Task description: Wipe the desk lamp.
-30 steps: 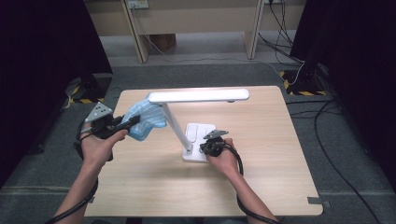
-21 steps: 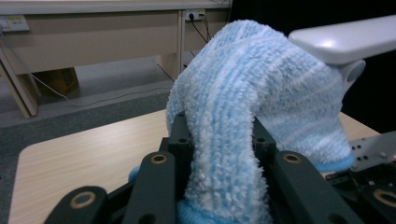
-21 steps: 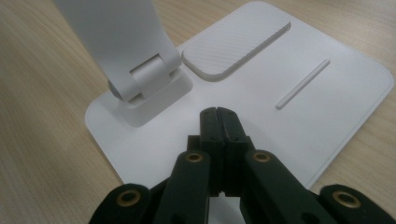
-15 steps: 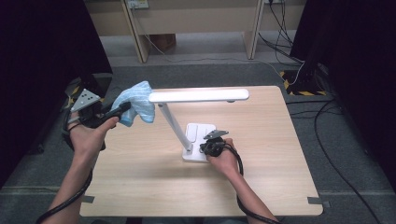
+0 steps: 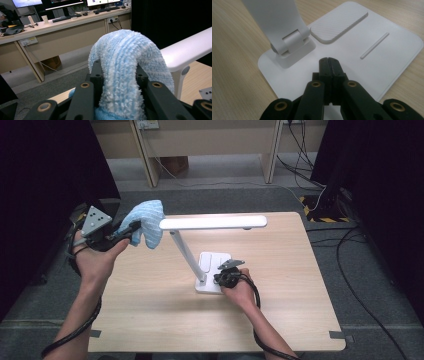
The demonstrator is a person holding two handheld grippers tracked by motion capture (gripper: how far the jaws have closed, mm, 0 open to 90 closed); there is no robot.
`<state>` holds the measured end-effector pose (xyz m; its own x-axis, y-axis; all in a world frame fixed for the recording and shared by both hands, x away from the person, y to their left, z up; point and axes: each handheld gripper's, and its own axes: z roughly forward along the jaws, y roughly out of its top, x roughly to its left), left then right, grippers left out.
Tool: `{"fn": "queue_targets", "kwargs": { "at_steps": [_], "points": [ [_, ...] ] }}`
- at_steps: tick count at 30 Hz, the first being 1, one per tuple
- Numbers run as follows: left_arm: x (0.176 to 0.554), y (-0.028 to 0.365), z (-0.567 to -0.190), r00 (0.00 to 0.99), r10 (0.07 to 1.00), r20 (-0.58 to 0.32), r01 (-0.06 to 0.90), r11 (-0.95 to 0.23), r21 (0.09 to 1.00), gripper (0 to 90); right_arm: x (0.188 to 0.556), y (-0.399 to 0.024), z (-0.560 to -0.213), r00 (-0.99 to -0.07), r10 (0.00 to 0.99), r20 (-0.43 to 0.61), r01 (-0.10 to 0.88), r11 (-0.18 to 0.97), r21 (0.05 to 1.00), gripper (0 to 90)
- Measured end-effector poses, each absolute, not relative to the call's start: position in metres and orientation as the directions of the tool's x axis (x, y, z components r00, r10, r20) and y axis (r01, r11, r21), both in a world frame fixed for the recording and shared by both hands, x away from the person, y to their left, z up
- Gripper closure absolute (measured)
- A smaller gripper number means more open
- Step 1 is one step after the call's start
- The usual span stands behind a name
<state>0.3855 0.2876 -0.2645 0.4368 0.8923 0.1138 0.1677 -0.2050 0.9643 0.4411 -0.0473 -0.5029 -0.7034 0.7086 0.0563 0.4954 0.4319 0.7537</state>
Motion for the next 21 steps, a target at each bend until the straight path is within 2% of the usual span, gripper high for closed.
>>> {"fn": "queue_targets", "kwargs": {
  "at_steps": [7,10,21],
  "points": [
    [0.381,0.291,-0.253,0.446,0.887,0.119,0.14,-0.201,0.97,69.5,0.441,-0.047,-0.503,-0.703,0.709,0.055,0.496,0.433,0.753,90.0],
    [0.38,0.28,-0.25,0.461,0.871,0.171,0.13,-0.257,0.958,69.5,0.441,-0.046,-0.503,-0.701,0.711,0.059,0.499,0.43,0.753,90.0],
    [0.38,0.256,-0.247,0.487,0.846,0.218,0.107,-0.305,0.946,69.5,0.441,-0.046,-0.503,-0.705,0.707,0.061,0.498,0.431,0.753,90.0]
  ]
}}
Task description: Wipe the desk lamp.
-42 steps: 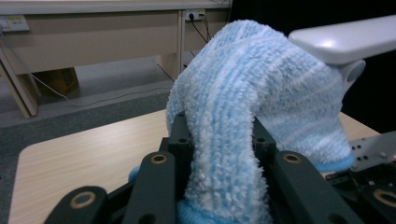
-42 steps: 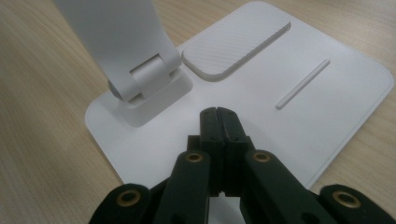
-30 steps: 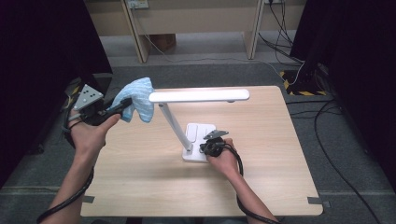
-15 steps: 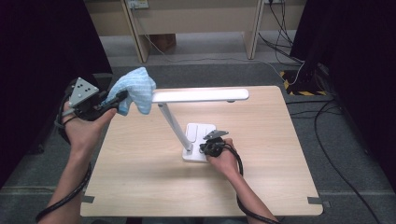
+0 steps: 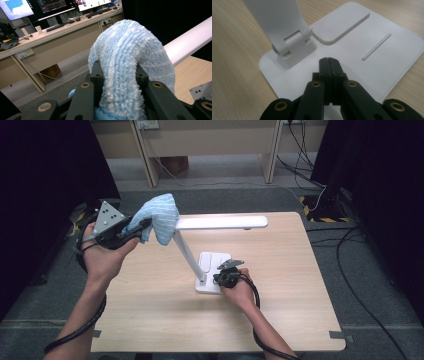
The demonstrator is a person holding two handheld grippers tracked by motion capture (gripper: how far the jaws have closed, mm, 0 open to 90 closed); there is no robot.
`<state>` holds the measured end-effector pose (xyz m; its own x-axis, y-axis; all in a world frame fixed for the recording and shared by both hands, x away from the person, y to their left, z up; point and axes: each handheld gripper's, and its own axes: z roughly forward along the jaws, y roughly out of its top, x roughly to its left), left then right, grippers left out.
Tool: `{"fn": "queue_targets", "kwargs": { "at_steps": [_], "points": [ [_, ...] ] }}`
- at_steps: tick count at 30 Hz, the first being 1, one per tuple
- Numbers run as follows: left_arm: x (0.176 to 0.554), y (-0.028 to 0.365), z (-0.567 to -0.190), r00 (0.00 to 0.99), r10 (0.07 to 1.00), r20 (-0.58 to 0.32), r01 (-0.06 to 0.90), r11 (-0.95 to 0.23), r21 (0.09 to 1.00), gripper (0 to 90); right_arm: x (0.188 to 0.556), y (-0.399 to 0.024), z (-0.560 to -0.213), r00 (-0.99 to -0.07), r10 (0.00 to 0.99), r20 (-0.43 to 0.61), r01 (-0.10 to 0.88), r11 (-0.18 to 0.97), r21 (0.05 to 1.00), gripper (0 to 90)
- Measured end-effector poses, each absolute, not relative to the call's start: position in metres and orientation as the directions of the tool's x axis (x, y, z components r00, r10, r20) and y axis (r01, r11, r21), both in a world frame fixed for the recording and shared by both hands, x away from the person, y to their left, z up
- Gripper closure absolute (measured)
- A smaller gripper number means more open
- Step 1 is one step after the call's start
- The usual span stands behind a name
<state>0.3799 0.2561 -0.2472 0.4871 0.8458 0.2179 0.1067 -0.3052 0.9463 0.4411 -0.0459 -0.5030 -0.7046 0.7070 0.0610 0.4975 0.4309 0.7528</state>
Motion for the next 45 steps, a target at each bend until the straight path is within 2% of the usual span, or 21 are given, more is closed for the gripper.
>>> {"fn": "queue_targets", "kwargs": {
  "at_steps": [6,20,45],
  "points": [
    [0.377,0.25,-0.243,0.49,0.839,0.234,0.088,-0.315,0.945,69.4,0.441,-0.045,-0.503,-0.706,0.705,0.059,0.494,0.432,0.755,90.0],
    [0.371,0.242,-0.237,0.501,0.84,0.208,0.044,-0.264,0.963,69.5,0.441,-0.044,-0.503,-0.706,0.706,0.064,0.496,0.428,0.756,90.0],
    [0.377,0.19,-0.251,0.552,0.809,0.203,0.017,-0.254,0.967,69.6,0.44,-0.044,-0.504,-0.707,0.704,0.07,0.496,0.423,0.758,90.0]
  ]
}}
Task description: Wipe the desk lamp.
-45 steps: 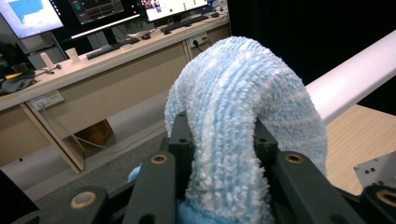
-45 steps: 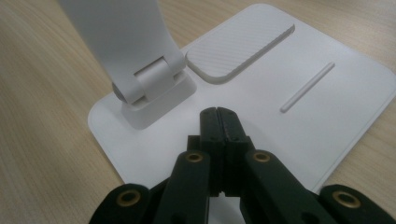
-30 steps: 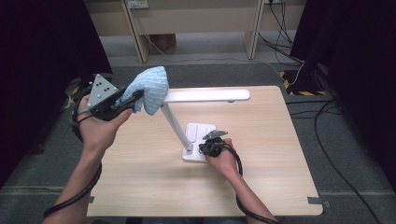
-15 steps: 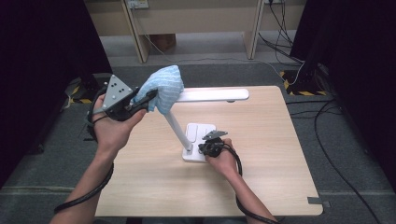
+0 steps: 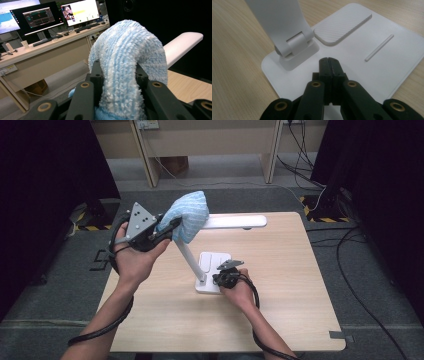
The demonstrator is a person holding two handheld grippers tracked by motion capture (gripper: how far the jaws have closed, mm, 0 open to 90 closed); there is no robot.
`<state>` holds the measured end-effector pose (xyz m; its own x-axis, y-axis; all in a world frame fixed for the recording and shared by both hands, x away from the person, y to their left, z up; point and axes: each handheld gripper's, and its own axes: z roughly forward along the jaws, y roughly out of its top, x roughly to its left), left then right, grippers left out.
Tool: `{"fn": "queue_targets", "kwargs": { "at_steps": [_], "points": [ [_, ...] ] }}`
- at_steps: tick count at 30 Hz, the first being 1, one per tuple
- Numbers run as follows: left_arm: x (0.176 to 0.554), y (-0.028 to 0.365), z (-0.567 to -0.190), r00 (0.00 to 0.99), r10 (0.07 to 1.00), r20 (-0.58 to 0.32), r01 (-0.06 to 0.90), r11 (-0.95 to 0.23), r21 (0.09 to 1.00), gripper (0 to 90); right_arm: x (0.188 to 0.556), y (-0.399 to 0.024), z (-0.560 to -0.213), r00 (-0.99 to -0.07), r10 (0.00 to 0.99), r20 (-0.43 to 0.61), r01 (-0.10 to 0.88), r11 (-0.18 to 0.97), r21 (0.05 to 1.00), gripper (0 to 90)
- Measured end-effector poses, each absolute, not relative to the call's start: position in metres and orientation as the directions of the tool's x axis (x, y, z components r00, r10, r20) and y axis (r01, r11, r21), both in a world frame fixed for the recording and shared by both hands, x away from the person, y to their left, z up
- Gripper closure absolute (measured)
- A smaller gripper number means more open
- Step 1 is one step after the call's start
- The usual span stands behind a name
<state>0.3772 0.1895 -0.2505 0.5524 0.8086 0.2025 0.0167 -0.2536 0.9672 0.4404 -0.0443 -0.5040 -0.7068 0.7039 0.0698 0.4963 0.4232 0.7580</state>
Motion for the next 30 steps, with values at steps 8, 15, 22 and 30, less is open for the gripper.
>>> {"fn": "queue_targets", "kwargs": {
  "at_steps": [8,15,22,30],
  "points": [
    [0.379,0.18,-0.252,0.564,0.803,0.195,0.01,-0.243,0.97,69.6,0.44,-0.044,-0.504,-0.706,0.704,0.069,0.495,0.422,0.759,90.0],
    [0.38,0.173,-0.252,0.573,0.797,0.191,0.009,-0.239,0.971,69.6,0.44,-0.045,-0.505,-0.708,0.703,0.072,0.494,0.419,0.762,90.0],
    [0.381,0.165,-0.253,0.582,0.793,0.18,0.008,-0.227,0.974,69.6,0.44,-0.045,-0.505,-0.704,0.706,0.078,0.5,0.415,0.76,90.0],
    [0.383,0.155,-0.253,0.589,0.788,0.182,0.003,-0.227,0.974,69.5,0.44,-0.045,-0.505,-0.706,0.705,0.075,0.495,0.415,0.763,90.0]
  ]
}}
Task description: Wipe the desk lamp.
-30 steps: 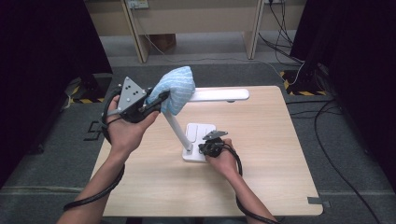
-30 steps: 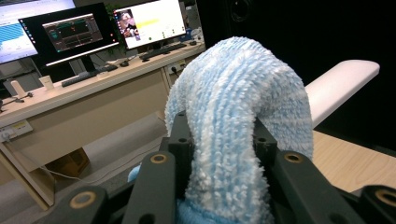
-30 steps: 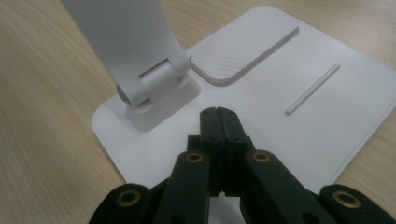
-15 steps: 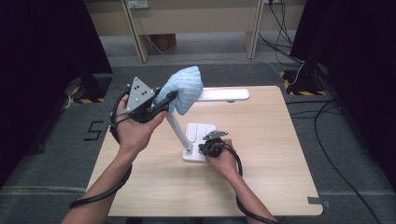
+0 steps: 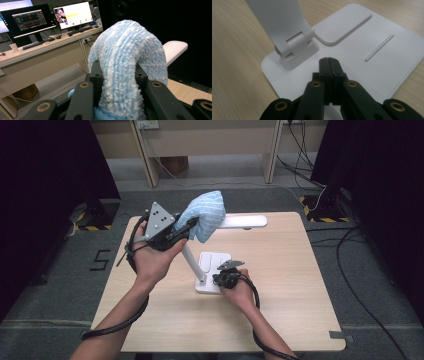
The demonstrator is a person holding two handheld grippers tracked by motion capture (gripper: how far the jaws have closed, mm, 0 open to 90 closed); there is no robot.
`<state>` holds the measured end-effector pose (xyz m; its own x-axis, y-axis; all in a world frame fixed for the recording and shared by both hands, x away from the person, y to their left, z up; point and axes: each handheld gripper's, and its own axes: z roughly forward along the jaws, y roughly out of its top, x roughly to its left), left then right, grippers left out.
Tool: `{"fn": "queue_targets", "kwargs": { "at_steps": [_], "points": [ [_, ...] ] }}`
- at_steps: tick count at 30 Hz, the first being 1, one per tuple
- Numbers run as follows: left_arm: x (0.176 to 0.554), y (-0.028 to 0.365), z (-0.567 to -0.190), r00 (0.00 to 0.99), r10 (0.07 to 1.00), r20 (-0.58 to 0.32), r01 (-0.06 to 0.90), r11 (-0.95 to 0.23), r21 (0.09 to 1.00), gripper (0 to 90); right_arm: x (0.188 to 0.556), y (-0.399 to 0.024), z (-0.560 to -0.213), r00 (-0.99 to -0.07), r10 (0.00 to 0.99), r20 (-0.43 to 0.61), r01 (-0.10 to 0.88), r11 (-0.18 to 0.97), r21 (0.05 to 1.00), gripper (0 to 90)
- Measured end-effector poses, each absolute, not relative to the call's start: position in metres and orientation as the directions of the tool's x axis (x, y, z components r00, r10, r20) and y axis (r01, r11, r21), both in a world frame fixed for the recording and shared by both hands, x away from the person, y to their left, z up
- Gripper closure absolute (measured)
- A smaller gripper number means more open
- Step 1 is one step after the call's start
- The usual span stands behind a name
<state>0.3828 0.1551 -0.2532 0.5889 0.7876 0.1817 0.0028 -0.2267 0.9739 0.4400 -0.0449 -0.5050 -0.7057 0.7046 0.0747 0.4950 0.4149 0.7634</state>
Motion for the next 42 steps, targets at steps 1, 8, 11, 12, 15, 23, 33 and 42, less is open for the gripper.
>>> {"fn": "queue_targets", "kwargs": {
  "at_steps": [1,8,11,12,15,23,33,42],
  "points": [
    [0.383,0.155,-0.253,0.589,0.787,0.184,0.002,-0.229,0.973,69.5,0.44,-0.045,-0.505,-0.706,0.705,0.075,0.495,0.415,0.763,90.0],
    [0.384,0.15,-0.253,0.592,0.786,0.179,0.003,-0.224,0.975,69.5,0.44,-0.045,-0.505,-0.707,0.703,0.073,0.493,0.417,0.764,90.0],
    [0.385,0.147,-0.253,0.595,0.785,0.176,0.003,-0.222,0.975,69.5,0.44,-0.045,-0.505,-0.706,0.704,0.072,0.492,0.415,0.765,90.0],
    [0.385,0.146,-0.253,0.596,0.783,0.177,0.004,-0.223,0.975,69.5,0.44,-0.045,-0.505,-0.706,0.705,0.072,0.493,0.416,0.764,90.0],
    [0.386,0.143,-0.253,0.599,0.781,0.176,0.005,-0.224,0.975,69.5,0.44,-0.045,-0.505,-0.706,0.705,0.073,0.494,0.416,0.764,90.0],
    [0.388,0.135,-0.253,0.606,0.776,0.174,0.006,-0.223,0.975,69.5,0.44,-0.045,-0.505,-0.707,0.703,0.072,0.492,0.416,0.765,90.0],
    [0.389,0.127,-0.252,0.615,0.769,0.175,0.009,-0.229,0.973,69.4,0.44,-0.045,-0.506,-0.707,0.703,0.074,0.491,0.414,0.767,90.0],
    [0.389,0.12,-0.252,0.619,0.766,0.176,0.008,-0.23,0.973,69.4,0.44,-0.045,-0.506,-0.707,0.704,0.074,0.491,0.413,0.767,90.0]
  ]
}}
